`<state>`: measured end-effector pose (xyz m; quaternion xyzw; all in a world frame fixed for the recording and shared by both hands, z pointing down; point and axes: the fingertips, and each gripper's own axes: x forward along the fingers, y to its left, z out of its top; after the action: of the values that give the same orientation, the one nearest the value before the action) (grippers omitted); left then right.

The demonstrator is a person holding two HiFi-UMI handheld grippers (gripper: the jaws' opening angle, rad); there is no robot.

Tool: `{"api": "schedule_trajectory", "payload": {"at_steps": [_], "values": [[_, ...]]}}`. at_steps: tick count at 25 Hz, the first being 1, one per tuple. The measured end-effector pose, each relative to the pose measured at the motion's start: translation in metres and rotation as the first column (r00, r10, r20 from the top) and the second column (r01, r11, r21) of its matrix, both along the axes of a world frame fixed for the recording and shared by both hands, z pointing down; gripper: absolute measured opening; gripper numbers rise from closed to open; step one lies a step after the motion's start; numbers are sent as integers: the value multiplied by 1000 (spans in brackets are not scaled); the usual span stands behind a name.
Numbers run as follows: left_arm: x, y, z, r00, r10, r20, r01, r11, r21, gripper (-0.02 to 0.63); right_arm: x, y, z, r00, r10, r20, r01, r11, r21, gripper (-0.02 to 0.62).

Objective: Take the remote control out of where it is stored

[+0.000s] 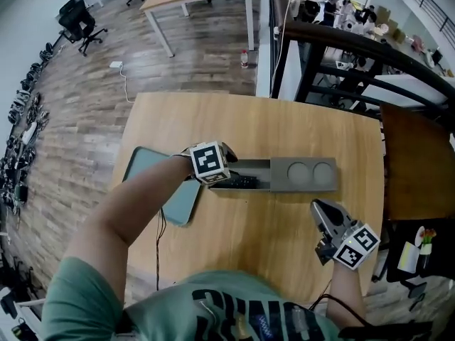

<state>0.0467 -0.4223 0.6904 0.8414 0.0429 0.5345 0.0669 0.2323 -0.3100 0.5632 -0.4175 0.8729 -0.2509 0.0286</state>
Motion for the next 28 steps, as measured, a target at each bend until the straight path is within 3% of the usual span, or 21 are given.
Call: {"api": "schedule_trajectory", "payload": {"at_steps": [3,6,18,23,28], "values": [[-4,11,38,983,135,127,-134,991,-20,196,9,-1,7,1000,17,11,-17,1000,-7,3],[-13,18,67,952,207,226,-201,978,-47,218,16,1,15,999,28,21,-28,1000,-13,3],[-15,16,100,864,327,382,-339,940,-40,219,26,3,28,998,42,38,-41,999,-32,3],[-10,12,106,866,291,406,-333,942,34,199,22,1,31,998,41,43,-39,999,-37,3],[-10,12,106,877,251,410,-300,952,59,187,15,2,31,998,31,47,-29,999,-40,3]]}}
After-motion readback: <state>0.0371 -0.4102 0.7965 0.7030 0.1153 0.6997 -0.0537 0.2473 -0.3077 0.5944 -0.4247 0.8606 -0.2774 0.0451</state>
